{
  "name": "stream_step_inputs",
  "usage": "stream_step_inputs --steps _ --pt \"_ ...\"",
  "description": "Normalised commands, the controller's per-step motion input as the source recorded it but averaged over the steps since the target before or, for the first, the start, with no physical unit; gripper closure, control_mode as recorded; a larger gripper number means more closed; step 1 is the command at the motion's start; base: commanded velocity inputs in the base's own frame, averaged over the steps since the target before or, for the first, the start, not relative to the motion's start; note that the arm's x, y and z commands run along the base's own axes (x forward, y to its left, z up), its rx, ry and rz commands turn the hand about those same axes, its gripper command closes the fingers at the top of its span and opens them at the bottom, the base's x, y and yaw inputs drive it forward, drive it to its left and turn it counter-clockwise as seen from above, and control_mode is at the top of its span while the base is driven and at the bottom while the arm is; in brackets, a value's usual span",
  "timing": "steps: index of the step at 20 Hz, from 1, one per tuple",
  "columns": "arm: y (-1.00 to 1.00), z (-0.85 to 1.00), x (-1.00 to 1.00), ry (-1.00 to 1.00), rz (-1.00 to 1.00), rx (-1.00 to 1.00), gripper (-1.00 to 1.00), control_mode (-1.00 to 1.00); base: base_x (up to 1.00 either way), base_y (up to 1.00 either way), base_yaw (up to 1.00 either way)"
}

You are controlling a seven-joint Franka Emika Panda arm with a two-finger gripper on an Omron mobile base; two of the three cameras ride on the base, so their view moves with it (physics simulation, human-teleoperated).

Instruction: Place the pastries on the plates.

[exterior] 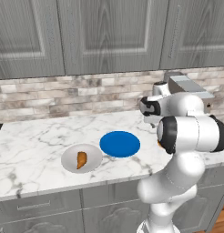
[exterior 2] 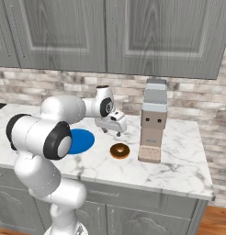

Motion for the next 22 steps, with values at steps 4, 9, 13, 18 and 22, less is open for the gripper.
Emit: stream_step_inputs --steps 4,9,13,18,22 --pt "0.00 -0.17 0.00 0.00 -0.01 0.04 -1.00 -1.00 0.00 0.00 0.00" --pt "0.00 -0.26 0.00 0.00 -0.04 0.00 -1.00 -1.00 0.00 0.00 0.00" --pt "0.00 -0.30 0.00 0.00 -0.05 0.00 -1.00 -1.00 0.00 0.00 0.00" --pt "-0.05 -0.34 0.00 0.00 -0.08 0.00 -1.00 -1.00 0.00 0.00 0.00" --pt "-0.15 -0.36 0.00 0.00 -0.09 0.00 -1.00 -1.00 0.00 0.00 0.00"
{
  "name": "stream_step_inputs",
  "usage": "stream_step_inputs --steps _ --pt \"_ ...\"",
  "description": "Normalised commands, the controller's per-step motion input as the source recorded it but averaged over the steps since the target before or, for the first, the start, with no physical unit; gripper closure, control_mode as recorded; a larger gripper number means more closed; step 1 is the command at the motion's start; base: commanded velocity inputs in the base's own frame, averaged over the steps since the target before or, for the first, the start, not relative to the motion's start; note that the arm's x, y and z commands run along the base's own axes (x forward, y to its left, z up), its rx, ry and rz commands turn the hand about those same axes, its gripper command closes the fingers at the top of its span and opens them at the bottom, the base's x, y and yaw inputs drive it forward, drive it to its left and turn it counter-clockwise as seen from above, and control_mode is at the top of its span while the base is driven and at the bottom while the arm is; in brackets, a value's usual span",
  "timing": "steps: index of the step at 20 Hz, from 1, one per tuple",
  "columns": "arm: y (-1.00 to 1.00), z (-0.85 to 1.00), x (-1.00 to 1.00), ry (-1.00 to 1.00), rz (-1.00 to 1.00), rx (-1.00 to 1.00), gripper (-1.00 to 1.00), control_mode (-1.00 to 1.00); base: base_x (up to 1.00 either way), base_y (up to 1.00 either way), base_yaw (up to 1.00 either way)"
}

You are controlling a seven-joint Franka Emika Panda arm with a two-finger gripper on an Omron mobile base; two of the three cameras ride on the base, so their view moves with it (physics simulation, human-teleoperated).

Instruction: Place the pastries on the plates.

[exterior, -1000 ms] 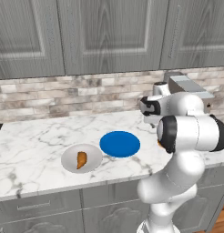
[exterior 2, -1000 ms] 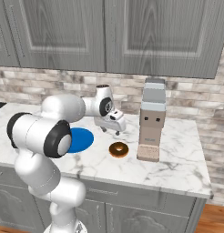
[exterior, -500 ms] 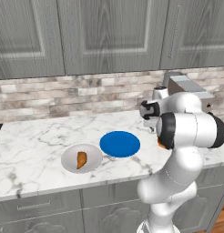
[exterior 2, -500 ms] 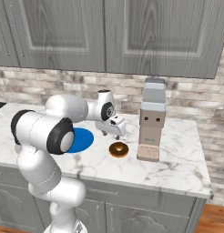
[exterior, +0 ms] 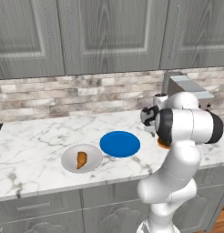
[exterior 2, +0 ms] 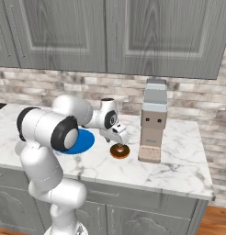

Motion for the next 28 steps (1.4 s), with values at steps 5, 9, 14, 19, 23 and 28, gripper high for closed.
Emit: stream_step_inputs --steps 5,9,14,19,23,28 --pt "-0.17 -0.36 0.00 0.00 -0.08 0.00 -1.00 -1.00 0.00 0.00 0.00" --pt "-0.01 -0.31 0.00 0.00 -0.05 0.00 -1.00 -1.00 0.00 0.00 0.00" --pt "0.03 -0.16 0.05 0.00 0.00 0.00 -1.00 -1.00 0.00 0.00 0.00" --pt "0.06 -0.14 0.08 0.00 0.00 0.00 -1.00 -1.00 0.00 0.00 0.00" --pt "0.02 -0.19 0.03 0.00 0.00 0.00 -1.00 -1.00 0.00 0.00 0.00" --pt "0.00 -0.19 0.00 0.00 0.00 0.00 -1.00 -1.00 0.00 0.00 0.00"
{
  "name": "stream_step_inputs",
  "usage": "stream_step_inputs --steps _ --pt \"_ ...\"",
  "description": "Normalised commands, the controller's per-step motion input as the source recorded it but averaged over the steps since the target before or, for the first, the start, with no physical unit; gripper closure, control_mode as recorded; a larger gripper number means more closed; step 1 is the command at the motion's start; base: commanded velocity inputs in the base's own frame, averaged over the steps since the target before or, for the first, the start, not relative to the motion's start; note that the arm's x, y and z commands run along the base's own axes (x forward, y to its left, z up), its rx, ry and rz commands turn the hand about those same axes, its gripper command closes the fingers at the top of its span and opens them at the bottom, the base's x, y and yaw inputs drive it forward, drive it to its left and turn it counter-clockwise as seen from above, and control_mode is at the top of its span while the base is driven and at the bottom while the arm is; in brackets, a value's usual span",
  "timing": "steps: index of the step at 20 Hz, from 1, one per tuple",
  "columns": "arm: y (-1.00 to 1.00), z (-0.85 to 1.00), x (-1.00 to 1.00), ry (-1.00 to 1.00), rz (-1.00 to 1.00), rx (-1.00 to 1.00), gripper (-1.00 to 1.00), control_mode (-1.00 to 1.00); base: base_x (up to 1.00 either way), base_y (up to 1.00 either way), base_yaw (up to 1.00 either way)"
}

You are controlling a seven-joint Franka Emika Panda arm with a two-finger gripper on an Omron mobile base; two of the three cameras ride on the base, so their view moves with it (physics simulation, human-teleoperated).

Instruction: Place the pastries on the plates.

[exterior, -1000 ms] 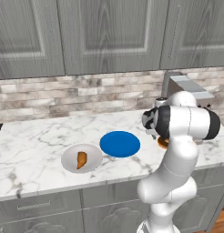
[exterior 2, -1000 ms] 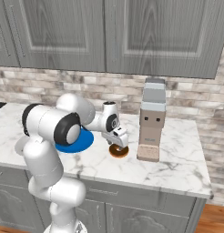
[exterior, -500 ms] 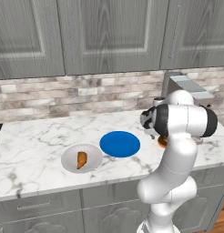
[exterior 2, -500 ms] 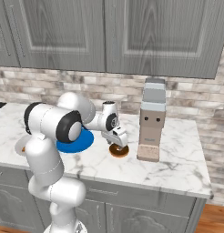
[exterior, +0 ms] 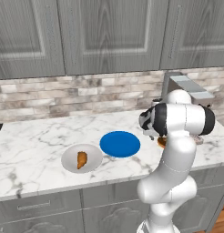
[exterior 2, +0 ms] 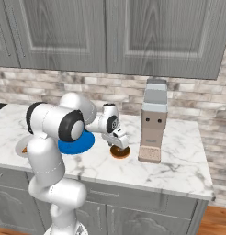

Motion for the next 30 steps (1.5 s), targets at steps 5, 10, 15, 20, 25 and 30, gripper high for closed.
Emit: stream_step_inputs --steps 5,10,15,20,25,30 --pt "0.00 -0.19 0.00 0.00 0.00 0.00 1.00 -1.00 0.00 0.00 0.00" --pt "0.00 -0.05 0.00 -0.03 0.00 0.00 1.00 -1.00 0.00 0.00 0.00" --pt "0.00 0.04 -0.07 -0.03 0.00 0.02 1.00 -1.00 0.00 0.00 0.00" --pt "0.12 0.14 -0.17 -0.09 0.00 0.03 1.00 -1.00 0.00 0.00 0.00" --pt "0.15 0.29 -0.13 -0.09 0.00 0.04 1.00 -1.00 0.00 0.00 0.00" --pt "0.09 0.54 -0.10 -0.01 0.00 0.01 1.00 -1.00 0.00 0.00 0.00"
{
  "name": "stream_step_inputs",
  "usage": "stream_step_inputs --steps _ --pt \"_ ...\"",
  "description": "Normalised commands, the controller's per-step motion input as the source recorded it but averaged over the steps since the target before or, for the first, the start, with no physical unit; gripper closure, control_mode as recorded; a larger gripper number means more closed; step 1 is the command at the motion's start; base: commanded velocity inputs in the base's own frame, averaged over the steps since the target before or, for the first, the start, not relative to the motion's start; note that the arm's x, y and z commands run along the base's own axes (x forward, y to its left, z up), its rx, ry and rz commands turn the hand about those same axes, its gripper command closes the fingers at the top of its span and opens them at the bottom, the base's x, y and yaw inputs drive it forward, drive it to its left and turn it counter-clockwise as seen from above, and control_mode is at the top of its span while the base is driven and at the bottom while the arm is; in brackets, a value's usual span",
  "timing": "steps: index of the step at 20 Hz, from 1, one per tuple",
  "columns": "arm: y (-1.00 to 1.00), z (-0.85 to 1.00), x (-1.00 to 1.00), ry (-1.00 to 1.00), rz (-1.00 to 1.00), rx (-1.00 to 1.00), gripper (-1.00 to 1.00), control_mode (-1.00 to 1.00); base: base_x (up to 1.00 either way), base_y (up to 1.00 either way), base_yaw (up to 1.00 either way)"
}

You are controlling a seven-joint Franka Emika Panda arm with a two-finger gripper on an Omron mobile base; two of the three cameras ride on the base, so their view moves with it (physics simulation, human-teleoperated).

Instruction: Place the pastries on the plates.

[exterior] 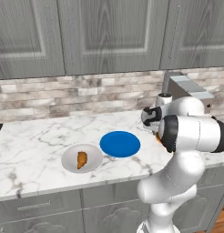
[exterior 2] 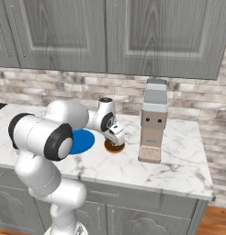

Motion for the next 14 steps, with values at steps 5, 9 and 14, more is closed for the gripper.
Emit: stream_step_inputs --steps 5,9,14 --pt "0.28 0.47 0.00 -0.03 0.00 0.00 1.00 -1.00 0.00 0.00 0.00" --pt "0.45 0.17 0.00 -0.17 0.00 0.00 1.00 -1.00 0.00 0.00 0.00" --pt "0.55 0.07 0.00 -0.17 0.00 0.00 1.00 -1.00 0.00 0.00 0.00"
